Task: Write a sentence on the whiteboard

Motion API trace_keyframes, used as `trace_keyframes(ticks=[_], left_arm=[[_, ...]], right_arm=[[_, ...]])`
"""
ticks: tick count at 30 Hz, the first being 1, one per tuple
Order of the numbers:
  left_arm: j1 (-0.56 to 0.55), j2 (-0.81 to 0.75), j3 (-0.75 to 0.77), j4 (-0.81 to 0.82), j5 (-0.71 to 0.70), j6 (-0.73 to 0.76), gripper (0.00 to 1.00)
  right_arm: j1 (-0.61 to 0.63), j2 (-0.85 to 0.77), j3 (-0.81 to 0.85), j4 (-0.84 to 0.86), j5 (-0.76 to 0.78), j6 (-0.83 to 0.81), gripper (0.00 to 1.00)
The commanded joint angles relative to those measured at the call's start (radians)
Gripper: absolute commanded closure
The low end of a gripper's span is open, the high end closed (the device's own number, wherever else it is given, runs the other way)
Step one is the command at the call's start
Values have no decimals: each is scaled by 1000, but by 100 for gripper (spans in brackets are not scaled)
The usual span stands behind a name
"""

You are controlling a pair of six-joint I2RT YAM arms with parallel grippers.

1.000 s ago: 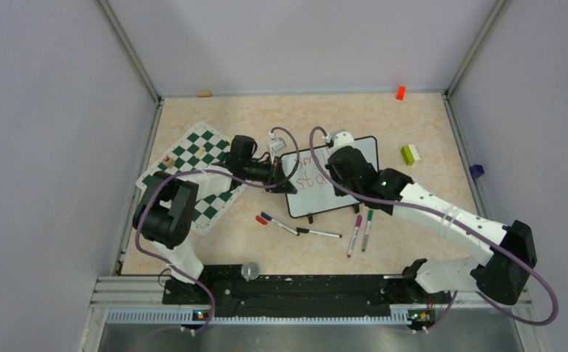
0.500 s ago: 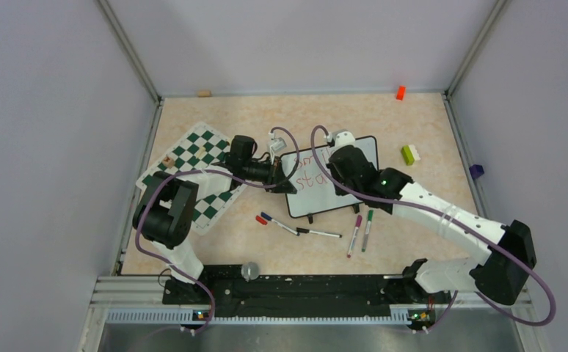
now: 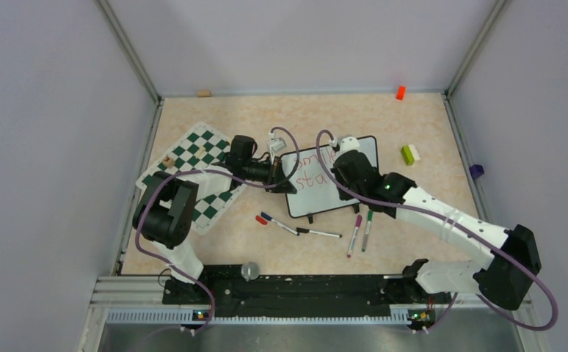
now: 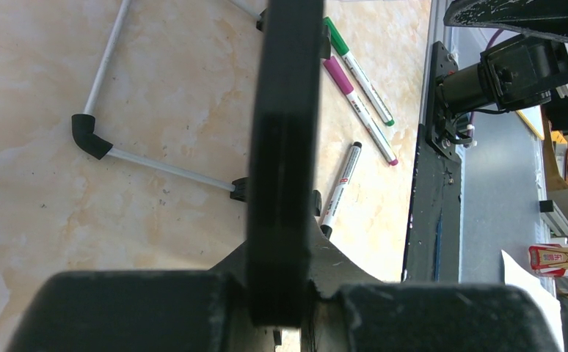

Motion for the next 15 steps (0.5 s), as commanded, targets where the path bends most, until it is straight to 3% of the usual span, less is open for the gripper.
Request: trace_keyframes(ticks=[1, 15], left_arm=[[-4, -25, 3, -40, -113, 28, 100], [-4, -23, 5, -46, -116, 31, 100]], right_arm=[[-33, 8, 49, 21, 29, -10, 100], [-47, 48, 106, 27, 20, -37, 100]])
